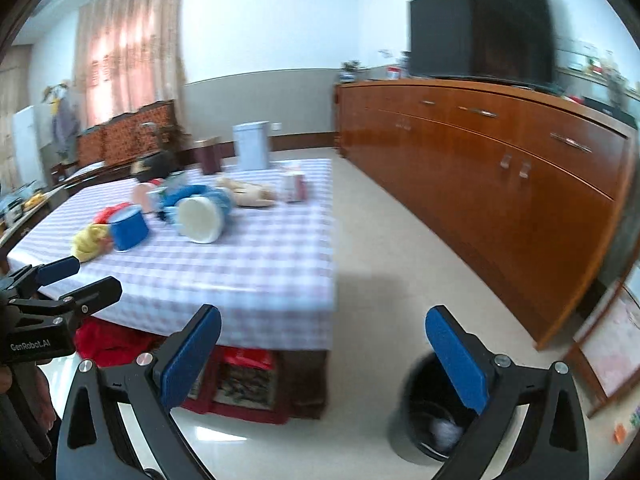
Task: Collect trash
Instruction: 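Move both tools back to the table toward the cup and yellow cloth, then grasp the yellow knit cloth with the left tool while the right tool grasps the blue-patterned cup, then carry the yellow cloth and blue-patterned cup in both tools over the bin, then open both tools to drop the cloth and cup into the bin, then move both tools back to the table toward the blue tin and mask, then grasp the blue tin can with the left tool while the right tool grasps the blue mask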
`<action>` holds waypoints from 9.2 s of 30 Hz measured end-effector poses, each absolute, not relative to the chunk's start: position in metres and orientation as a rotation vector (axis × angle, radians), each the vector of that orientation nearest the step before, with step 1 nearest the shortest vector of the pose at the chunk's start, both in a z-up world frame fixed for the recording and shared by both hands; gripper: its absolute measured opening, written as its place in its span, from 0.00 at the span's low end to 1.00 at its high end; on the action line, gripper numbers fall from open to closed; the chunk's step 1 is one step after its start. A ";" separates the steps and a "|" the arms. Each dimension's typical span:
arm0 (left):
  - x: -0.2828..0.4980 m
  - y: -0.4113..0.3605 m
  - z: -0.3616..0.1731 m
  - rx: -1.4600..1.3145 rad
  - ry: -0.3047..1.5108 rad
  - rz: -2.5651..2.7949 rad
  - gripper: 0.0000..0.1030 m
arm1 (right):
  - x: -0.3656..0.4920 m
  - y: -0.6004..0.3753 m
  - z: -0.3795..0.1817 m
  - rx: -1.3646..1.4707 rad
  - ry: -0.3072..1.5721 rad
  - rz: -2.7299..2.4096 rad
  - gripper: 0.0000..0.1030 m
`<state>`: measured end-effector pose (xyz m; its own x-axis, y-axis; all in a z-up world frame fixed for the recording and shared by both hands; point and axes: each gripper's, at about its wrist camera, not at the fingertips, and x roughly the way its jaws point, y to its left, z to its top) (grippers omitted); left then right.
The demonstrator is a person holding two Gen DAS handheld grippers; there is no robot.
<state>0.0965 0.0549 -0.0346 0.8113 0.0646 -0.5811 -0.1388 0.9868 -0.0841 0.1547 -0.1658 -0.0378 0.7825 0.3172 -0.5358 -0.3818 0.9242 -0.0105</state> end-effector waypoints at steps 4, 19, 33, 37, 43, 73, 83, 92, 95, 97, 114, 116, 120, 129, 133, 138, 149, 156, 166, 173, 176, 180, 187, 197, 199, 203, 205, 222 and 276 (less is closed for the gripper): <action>0.082 0.096 -0.037 -0.130 0.592 0.221 1.00 | 0.159 -0.120 -0.039 -0.158 0.581 0.441 1.00; 0.092 0.218 -0.064 -0.145 0.601 0.458 0.99 | 0.198 -0.018 -0.053 -0.228 0.625 0.490 1.00; 0.127 0.278 -0.089 -0.225 0.627 0.499 0.91 | 0.272 0.021 -0.085 -0.219 0.688 0.439 0.80; 0.133 0.284 -0.094 -0.251 0.625 0.485 0.91 | 0.288 0.027 -0.091 -0.213 0.701 0.431 0.73; 0.138 0.280 -0.095 -0.269 0.624 0.439 0.88 | 0.305 0.031 -0.096 -0.191 0.725 0.433 0.59; 0.114 0.245 -0.053 -0.264 0.558 0.361 0.42 | 0.254 -0.025 -0.058 -0.088 0.646 0.460 0.03; 0.112 0.197 -0.033 -0.219 0.543 0.272 0.42 | 0.218 -0.070 -0.034 -0.055 0.608 0.420 0.03; 0.121 0.143 -0.020 -0.175 0.533 0.168 0.42 | 0.197 -0.128 -0.026 -0.008 0.594 0.332 0.03; 0.125 0.122 -0.017 -0.163 0.531 0.126 0.42 | 0.191 -0.147 -0.024 0.003 0.592 0.300 0.03; 0.128 0.110 -0.016 -0.156 0.534 0.104 0.42 | 0.188 -0.160 -0.023 0.008 0.590 0.278 0.03; 0.157 0.004 -0.019 -0.075 0.567 -0.108 0.42 | 0.172 -0.262 -0.032 0.072 0.608 0.103 0.03; 0.161 -0.009 -0.020 -0.067 0.571 -0.131 0.42 | 0.170 -0.275 -0.034 0.081 0.612 0.081 0.03; 0.169 -0.035 -0.025 -0.051 0.582 -0.183 0.42 | 0.164 -0.299 -0.040 0.094 0.620 0.038 0.03; 0.178 -0.092 -0.037 -0.014 0.616 -0.306 0.42 | 0.154 -0.349 -0.055 0.108 0.654 -0.044 0.03; 0.182 -0.113 -0.045 0.003 0.638 -0.355 0.42 | 0.153 -0.363 -0.063 0.107 0.671 -0.061 0.03; 0.190 -0.143 -0.062 0.030 0.682 -0.421 0.42 | 0.155 -0.381 -0.080 0.102 0.708 -0.076 0.03; 0.221 -0.207 -0.122 0.097 0.822 -0.516 0.42 | 0.193 -0.413 -0.150 0.053 0.838 -0.040 0.03; 0.251 -0.235 -0.176 0.095 0.950 -0.557 0.43 | 0.230 -0.426 -0.205 0.010 0.938 0.020 0.03; 0.246 -0.221 -0.197 0.120 0.988 -0.430 1.00 | 0.239 -0.423 -0.247 -0.156 1.004 -0.020 0.96; 0.218 -0.198 -0.170 0.127 0.956 -0.390 1.00 | 0.216 -0.419 -0.212 -0.113 0.942 -0.089 1.00; 0.206 -0.197 -0.152 0.129 0.926 -0.365 1.00 | 0.203 -0.412 -0.195 -0.094 0.917 -0.094 1.00; 0.192 -0.178 -0.128 0.111 0.881 -0.318 1.00 | 0.189 -0.399 -0.172 -0.091 0.886 -0.092 1.00; 0.178 -0.143 -0.100 0.069 0.830 -0.270 1.00 | 0.167 -0.375 -0.133 -0.088 0.817 -0.056 1.00; 0.153 -0.090 -0.066 0.019 0.749 -0.163 1.00 | 0.151 -0.317 -0.083 -0.095 0.709 0.041 1.00; 0.149 -0.077 -0.060 0.007 0.729 -0.136 1.00 | 0.149 -0.306 -0.078 -0.103 0.694 0.064 1.00; 0.139 -0.049 -0.050 -0.016 0.696 -0.075 1.00 | 0.150 -0.276 -0.066 -0.132 0.652 0.127 1.00; 0.136 -0.033 -0.047 -0.028 0.681 -0.039 1.00 | 0.152 -0.266 -0.064 -0.138 0.641 0.149 1.00; 0.112 0.097 -0.044 -0.112 0.622 0.234 1.00 | 0.172 -0.152 -0.048 -0.189 0.588 0.355 1.00; 0.228 0.265 -0.092 -0.227 0.709 0.376 0.73 | 0.348 0.107 -0.104 -0.287 0.838 0.685 0.64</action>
